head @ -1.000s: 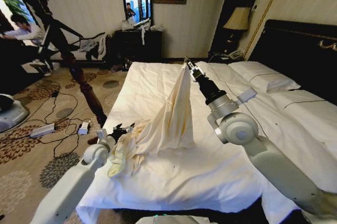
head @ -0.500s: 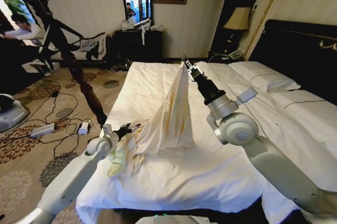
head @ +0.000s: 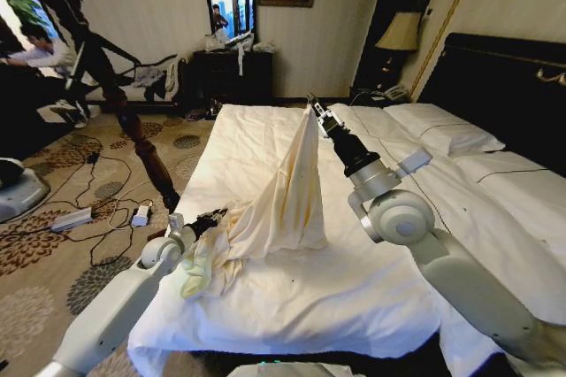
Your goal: Pick up the clothes from the bed and hang them on the clothes hanger.
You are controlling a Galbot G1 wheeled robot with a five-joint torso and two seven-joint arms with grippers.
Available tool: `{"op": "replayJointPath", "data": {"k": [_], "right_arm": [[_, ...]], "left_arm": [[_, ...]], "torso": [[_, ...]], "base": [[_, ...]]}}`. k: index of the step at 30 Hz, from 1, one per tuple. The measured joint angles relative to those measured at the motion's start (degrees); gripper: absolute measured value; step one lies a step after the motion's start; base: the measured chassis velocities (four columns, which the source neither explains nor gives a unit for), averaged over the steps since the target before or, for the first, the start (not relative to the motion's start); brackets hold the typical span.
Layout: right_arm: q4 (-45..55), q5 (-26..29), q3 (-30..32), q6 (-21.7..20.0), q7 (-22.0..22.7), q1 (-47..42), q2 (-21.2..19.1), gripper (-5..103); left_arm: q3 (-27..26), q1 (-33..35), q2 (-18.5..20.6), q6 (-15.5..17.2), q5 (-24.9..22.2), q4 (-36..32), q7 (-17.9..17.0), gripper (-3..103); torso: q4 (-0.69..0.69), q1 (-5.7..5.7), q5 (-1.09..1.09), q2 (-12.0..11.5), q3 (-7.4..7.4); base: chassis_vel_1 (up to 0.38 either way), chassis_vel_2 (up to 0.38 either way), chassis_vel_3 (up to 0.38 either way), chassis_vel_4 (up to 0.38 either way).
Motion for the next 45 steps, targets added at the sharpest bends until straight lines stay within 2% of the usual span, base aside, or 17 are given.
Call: {"op": "replayJointPath", "data": {"k": [7,12,14,15,19,22,23,25,27,31,33,34,36,38,39,42,45], "right_arm": [[0.2,-0.1,0.4,0.1,0.0,-0.3,-0.6,0],[-0.6,-0.9,1.0,0.5,0.0,-0.7,-1.4,0],[-1.6,-1.0,1.4,0.9,0.2,-0.6,-2.3,0],[-1.6,-1.0,1.4,0.9,0.2,-0.6,-2.3,0],[-2.1,1.2,2.4,1.2,0.8,1.9,-5.6,0],[-1.9,2.7,2.8,1.3,0.9,3.5,-6.9,0],[-1.4,4.5,3.7,1.5,0.7,5.6,-8.3,0],[-1.2,5.1,4.1,1.5,0.6,6.2,-8.9,0],[-0.3,7.2,7.6,1.6,-0.2,8.1,-12.0,0],[0.6,9.8,12.7,1.0,-1.8,8.3,-15.8,0],[3.0,8.9,14.1,-0.3,-0.7,5.1,-19.3,0],[3.0,8.9,14.1,-0.3,-0.7,5.1,-19.3,0],[4.6,6.6,13.0,-1.6,1.5,2.9,-20.5,0],[6.3,4.2,11.7,-5.0,4.4,1.3,-20.6,0],[6.3,4.2,11.7,-5.0,4.4,1.3,-20.6,0],[7.5,4.8,11.0,-7.9,8.1,-0.1,-20.3,0],[7.9,4.9,11.2,-9.5,10.0,-2.1,-20.8,0]], "left_arm": [[-1.1,0.8,-1.0,-0.8,0.2,-1.1,0.1,0],[-5.5,0.3,0.2,-1.7,-4.8,-8.7,-1.1,0],[-9.2,-3.0,3.3,-2.1,-10.9,-13.8,-3.2,0],[-9.2,-3.0,3.3,-2.1,-10.9,-13.8,-3.2,0],[-13.3,-13.7,11.9,-3.0,-23.8,-19.0,-7.0,0],[-14.8,-16.7,14.6,-3.3,-27.4,-19.9,-7.7,0],[-17.0,-20.0,18.4,-3.4,-31.8,-20.9,-8.0,0],[-17.7,-20.9,19.6,-3.4,-33.1,-21.1,-8.1,0],[-21.1,-23.9,24.5,-3.5,-37.8,-21.9,-7.9,0],[-25.2,-23.5,27.6,-3.5,-40.5,-23.0,-7.6,0],[-26.2,-18.2,27.7,-3.6,-39.5,-26.8,-7.6,0],[-26.2,-18.2,27.7,-3.6,-39.5,-26.8,-7.6,0],[-25.5,-13.6,26.3,-3.8,-35.0,-28.4,-7.6,0],[-24.8,-9.8,23.0,-3.8,-30.7,-29.7,-7.5,0],[-24.8,-9.8,23.0,-3.8,-30.7,-29.7,-7.5,0],[-23.8,-3.8,20.7,-3.8,-24.6,-29.3,-7.2,0],[-23.9,-0.1,19.7,-3.3,-22.9,-29.3,-7.3,0]], "torso": [[0.0,0.0,-0.01,0.0,0.0],[0.0,0.0,-0.02,0.0,0.0],[-0.01,0.0,0.02,0.0,0.01],[-0.01,0.0,0.02,0.0,0.01],[-0.02,0.01,0.01,0.0,0.01],[-0.03,0.01,0.02,0.0,0.0],[0.01,0.01,0.0,0.0,0.01],[0.02,0.0,-0.01,0.0,0.01],[0.02,0.01,0.01,0.0,0.0],[0.0,0.0,0.01,0.0,-0.01],[0.01,-0.02,0.03,0.0,-0.02],[0.01,-0.02,0.03,0.0,-0.02],[-0.04,-0.02,-0.04,0.0,-0.01],[-0.02,0.01,0.0,0.0,0.01],[-0.02,0.01,0.0,0.0,0.01],[0.01,0.01,0.0,0.0,0.01],[0.01,0.0,-0.02,0.0,0.0]], "base": [[0.0,0.0,0.0,0.0],[0.0,0.0,0.0,0.0],[0.0,0.0,0.0,0.0],[0.0,0.0,0.0,0.0],[0.0,0.0,0.0,0.0],[0.0,0.0,0.0,0.0],[0.0,0.0,0.0,0.0],[0.0,0.0,0.0,0.0],[0.0,0.0,0.0,0.0],[0.0,0.0,0.0,0.0],[0.0,0.0,0.0,0.0],[0.0,0.0,0.0,0.0],[0.0,0.0,0.0,0.0],[0.0,0.0,0.0,0.0],[0.0,0.0,0.0,0.0],[0.0,0.0,0.0,0.0],[0.0,0.0,0.0,0.0]]}}
